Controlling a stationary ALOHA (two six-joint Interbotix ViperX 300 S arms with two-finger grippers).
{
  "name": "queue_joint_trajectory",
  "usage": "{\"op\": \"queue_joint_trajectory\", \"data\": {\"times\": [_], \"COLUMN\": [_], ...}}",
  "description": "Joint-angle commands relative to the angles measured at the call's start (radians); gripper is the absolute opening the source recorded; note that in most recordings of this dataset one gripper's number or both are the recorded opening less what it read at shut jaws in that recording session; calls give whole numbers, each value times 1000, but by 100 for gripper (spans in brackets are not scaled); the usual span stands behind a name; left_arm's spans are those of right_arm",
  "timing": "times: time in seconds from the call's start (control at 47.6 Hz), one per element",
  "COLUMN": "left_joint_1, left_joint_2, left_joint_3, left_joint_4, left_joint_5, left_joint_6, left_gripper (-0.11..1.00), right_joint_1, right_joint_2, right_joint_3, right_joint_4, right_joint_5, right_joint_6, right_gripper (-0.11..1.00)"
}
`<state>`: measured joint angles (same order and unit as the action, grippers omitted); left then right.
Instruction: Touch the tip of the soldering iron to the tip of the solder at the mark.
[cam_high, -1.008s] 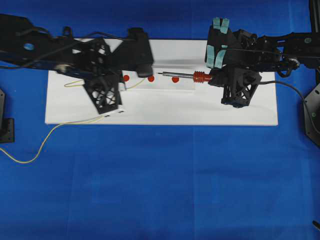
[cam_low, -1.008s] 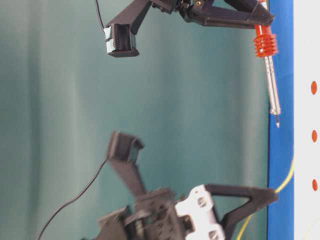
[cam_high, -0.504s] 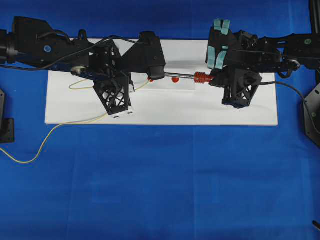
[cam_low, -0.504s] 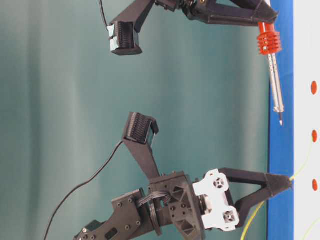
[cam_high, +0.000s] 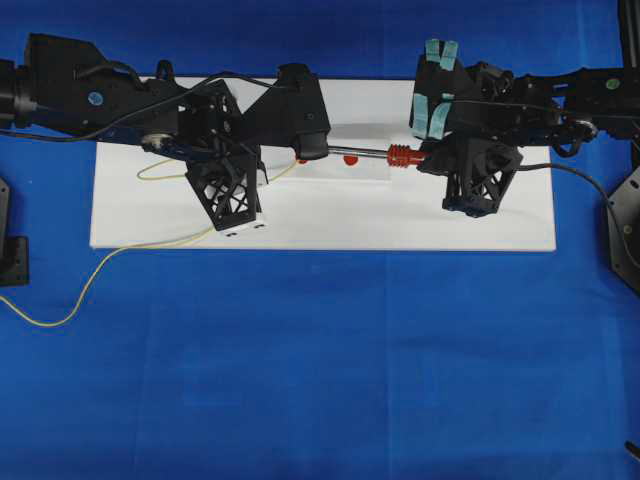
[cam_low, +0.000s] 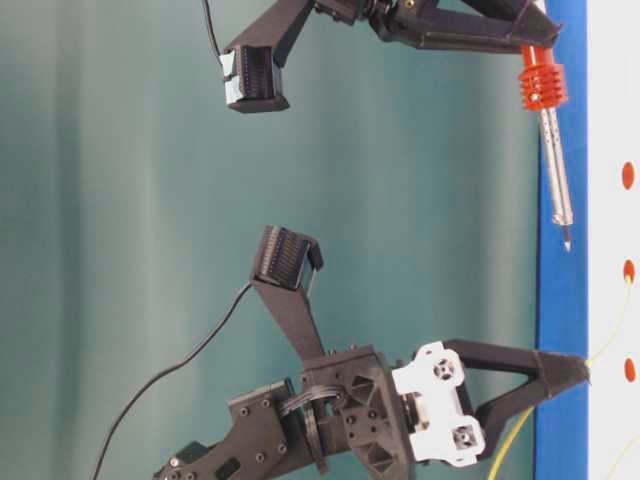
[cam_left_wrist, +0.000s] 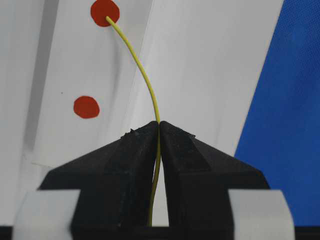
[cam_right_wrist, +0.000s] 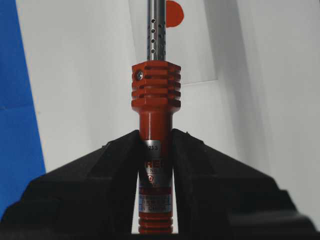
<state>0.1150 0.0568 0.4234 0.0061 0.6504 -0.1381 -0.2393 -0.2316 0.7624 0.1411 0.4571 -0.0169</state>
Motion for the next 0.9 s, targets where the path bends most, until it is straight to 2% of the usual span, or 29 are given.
{"op": "queue_joint_trajectory", "data": {"times": [0.0,0.399,0.882], "left_joint_1": [-2,-2,-2], "left_joint_2": [-12,-9,-9], "left_joint_3": [-5,-3,-3], "left_joint_4": [0,0,0], "left_joint_5": [-6,-11,-5], "left_joint_6": [0,5,8], "left_gripper": [3,3,3], "right_joint_1": [0,0,-2], "right_joint_2": [-8,12,127], "right_joint_3": [-17,-28,-92], "right_joint_4": [-3,-3,-3], "right_joint_5": [-11,-18,-12], "right_joint_6": [-3,-3,-3], "right_gripper": [6,6,6]}}
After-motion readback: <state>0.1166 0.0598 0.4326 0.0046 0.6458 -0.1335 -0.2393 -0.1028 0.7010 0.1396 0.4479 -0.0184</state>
